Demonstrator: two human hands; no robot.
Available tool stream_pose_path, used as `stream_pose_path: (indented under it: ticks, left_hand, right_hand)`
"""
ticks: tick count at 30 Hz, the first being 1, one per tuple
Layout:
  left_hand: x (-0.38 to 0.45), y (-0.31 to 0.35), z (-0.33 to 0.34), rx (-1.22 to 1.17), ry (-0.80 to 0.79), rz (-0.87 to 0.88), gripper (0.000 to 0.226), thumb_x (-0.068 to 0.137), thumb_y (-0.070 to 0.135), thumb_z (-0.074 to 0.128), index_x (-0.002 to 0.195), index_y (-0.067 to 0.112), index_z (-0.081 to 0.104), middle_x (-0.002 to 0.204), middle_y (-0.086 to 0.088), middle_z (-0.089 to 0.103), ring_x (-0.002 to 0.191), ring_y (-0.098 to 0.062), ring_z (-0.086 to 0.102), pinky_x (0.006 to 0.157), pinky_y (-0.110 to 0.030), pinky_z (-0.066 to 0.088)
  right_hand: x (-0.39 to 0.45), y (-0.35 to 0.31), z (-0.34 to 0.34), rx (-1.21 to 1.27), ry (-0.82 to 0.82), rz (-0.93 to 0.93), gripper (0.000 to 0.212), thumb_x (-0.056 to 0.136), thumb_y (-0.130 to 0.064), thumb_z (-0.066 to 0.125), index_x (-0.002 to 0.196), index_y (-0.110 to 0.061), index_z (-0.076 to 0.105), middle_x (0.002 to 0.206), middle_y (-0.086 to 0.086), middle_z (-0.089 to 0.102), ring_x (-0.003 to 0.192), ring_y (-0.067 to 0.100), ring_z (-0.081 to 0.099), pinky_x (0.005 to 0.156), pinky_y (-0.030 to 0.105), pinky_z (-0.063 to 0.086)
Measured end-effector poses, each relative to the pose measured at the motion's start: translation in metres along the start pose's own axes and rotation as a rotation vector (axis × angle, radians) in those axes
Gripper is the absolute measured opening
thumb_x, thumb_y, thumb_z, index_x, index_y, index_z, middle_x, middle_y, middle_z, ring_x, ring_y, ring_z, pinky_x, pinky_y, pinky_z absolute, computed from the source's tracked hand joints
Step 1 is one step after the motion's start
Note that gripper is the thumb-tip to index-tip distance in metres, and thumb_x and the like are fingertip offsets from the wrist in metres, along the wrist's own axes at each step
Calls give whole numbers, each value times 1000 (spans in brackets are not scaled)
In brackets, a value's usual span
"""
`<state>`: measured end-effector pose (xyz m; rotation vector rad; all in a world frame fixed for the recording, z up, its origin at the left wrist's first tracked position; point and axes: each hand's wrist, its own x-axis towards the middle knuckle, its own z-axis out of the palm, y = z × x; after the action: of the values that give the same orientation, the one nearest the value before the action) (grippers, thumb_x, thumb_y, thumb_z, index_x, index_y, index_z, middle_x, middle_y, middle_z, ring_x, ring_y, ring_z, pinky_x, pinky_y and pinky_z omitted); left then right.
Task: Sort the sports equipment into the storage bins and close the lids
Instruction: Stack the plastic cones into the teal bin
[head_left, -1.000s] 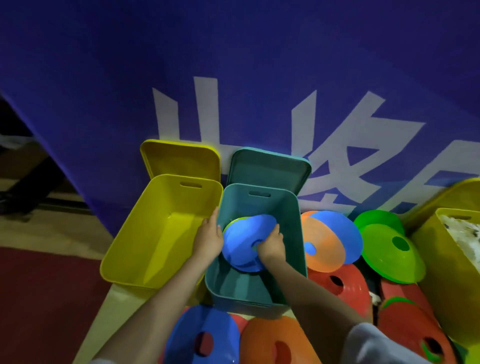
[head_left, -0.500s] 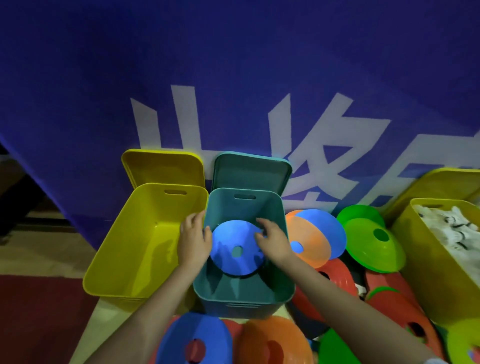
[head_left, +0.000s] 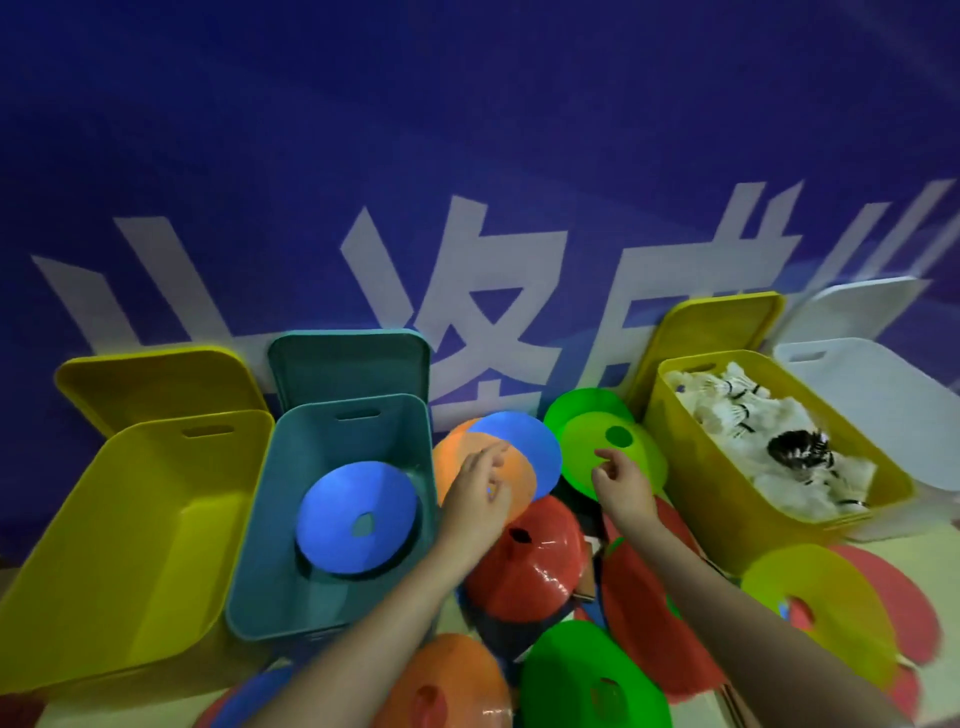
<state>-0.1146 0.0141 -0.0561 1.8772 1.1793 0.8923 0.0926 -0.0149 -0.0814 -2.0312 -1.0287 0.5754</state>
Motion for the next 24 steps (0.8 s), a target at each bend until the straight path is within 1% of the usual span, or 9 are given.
stream_pose_path:
  ticks: [2,3,6,9,13,16,18,21,24]
  left_hand:
    - [-5,-13,24,42,-57,-89,42,90,4,48,130,17,51,123,-4,53,96,-9,54,85,-17,40]
    - [-7,-22,34,53,-62,-166,41,91,5,48,131,16,50,124,-6,52,99,-12,56,86,-16,39]
    - [-13,-47,54,198,16,-376,45,91,11,50,135,15,46,131,-10,46,116,-26,51,95,-30,40]
    - [-15,-63,59,328,127,-464,54,89,14,51,141,15,38,142,-12,37,128,-31,39,103,-41,40]
    - [-3,-65,65,346,160,-572,67,91,18,51,149,18,19,152,-12,22,137,-33,29,105,-47,39]
    - [16,-64,70,308,243,-648,67,89,13,52,149,14,21,147,-16,31,131,-35,38,103,-46,40]
    - [24,-65,74,235,380,-667,64,85,5,53,145,11,31,138,-19,42,124,-38,46,100,-45,42]
    - [30,-66,87,103,550,-755,60,80,3,57,137,9,43,130,-20,53,117,-38,52,97,-47,45]
    - [38,-90,96,-61,605,-922,55,73,18,58,127,13,53,120,-18,62,104,-38,60,90,-49,51]
  right_hand:
    - [11,18,-14,-121,-61,-14,35,90,-16,49,125,-16,53,90,7,62,74,23,60,55,31,38]
    - [18,26,-20,-195,-98,-32,37,91,-18,49,128,-17,51,99,8,61,79,23,60,57,31,38]
    - [41,43,-32,-394,-192,-151,44,91,-17,52,135,-15,46,124,12,53,109,27,54,79,35,45]
    - [65,48,-35,-572,-229,-278,57,89,-17,54,144,-17,36,137,12,43,127,29,39,97,38,41]
    - [93,48,-32,-909,-369,-404,84,84,-42,62,151,-25,14,152,11,24,140,30,21,108,41,33]
    - [102,59,-25,-1141,-557,-439,106,77,-59,65,152,-25,-1,158,13,7,145,33,9,113,49,20]
    - [105,72,-22,-1200,-575,-478,110,77,-59,65,152,-26,-9,159,16,-1,146,34,4,114,53,15]
    - [108,86,-22,-1224,-497,-555,106,82,-49,64,150,-25,-13,158,17,3,145,34,7,113,53,18]
    - [109,91,-27,-1192,-447,-598,103,82,-43,64,150,-25,-12,154,16,16,142,33,16,109,50,25]
